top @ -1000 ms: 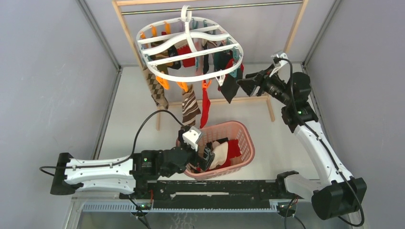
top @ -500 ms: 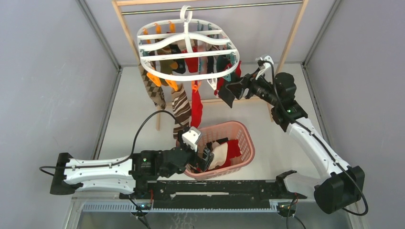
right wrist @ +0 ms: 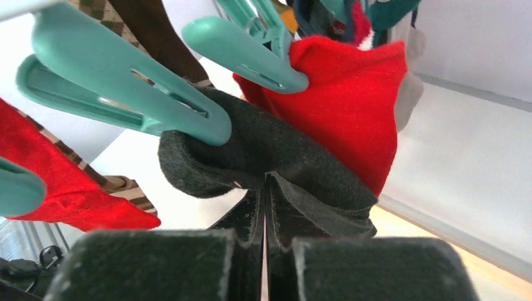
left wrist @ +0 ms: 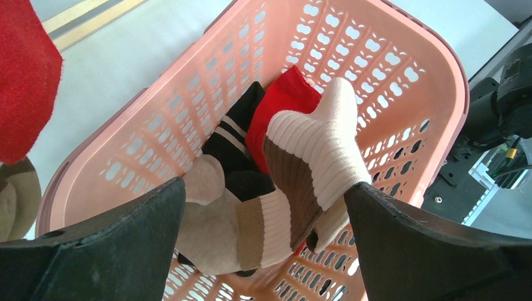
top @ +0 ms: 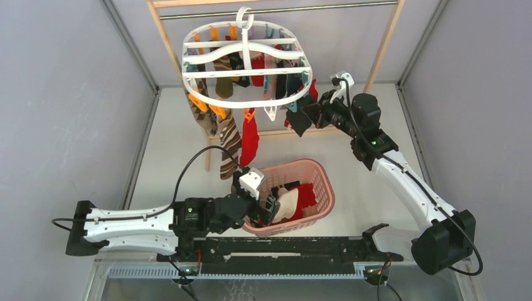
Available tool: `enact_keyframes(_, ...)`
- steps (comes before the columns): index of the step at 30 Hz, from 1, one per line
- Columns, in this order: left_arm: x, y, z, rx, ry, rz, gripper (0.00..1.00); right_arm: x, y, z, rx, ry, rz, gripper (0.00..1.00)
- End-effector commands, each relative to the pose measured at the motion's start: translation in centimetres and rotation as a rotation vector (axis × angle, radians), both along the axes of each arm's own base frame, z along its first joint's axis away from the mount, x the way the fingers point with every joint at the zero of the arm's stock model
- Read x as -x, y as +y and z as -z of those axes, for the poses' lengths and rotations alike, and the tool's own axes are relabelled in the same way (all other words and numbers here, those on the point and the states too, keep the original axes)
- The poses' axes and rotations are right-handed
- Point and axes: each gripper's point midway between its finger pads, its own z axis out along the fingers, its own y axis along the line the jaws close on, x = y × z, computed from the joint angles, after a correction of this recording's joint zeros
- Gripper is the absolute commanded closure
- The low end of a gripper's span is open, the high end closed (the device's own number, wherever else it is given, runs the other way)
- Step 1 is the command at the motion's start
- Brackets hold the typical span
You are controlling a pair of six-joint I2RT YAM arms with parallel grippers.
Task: Remove the socks clipped to the hanger
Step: Place the sock in the bin.
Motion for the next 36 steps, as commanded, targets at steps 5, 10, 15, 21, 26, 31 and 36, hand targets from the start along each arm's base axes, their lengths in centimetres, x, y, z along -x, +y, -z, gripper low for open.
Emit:
enact_keyframes(5,-0.1,-0.6,-4.3,0.102,-0.032,-0.005,0.0,-0.8,-3.6,-4.2,-0.033,-0.081,0.166,1.0)
enact_keyframes(10,0.0,-0.6,-4.3,0.102,-0.032,-0.003,0.0,-1.7,-7.2,-3.8,-0.057,-0.025,0.287,1.0)
enact_keyframes(15,0.1,-0.7,-4.4,0.102,-0.034,-0.001,0.0,-2.1,-9.4,-4.1,-0.086,-0.014,0.35,1.0)
enact_keyframes(21,0.1,-0.6,-4.3,0.102,-0.033,-0.002,0.0,-1.6,-9.8,-4.6,-0.101,-0.016,0.318,0.96)
enact_keyframes(26,0.1,-0.5,-4.2,0.101,-0.032,-0.004,0.0,1.6,-8.3,-5.6,-0.093,-0.042,0.205,0.4)
enact_keyframes(31,0.2,-0.6,-4.1,0.102,-0.03,-0.003,0.0,4.6,-7.3,-6.0,-0.084,-0.09,0.124,0.01)
enact_keyframes(36,0.4,-0.6,-4.4,0.112,-0.028,0.005,0.0,4.9,-5.8,-5.1,-0.046,-0.096,0.053,0.0)
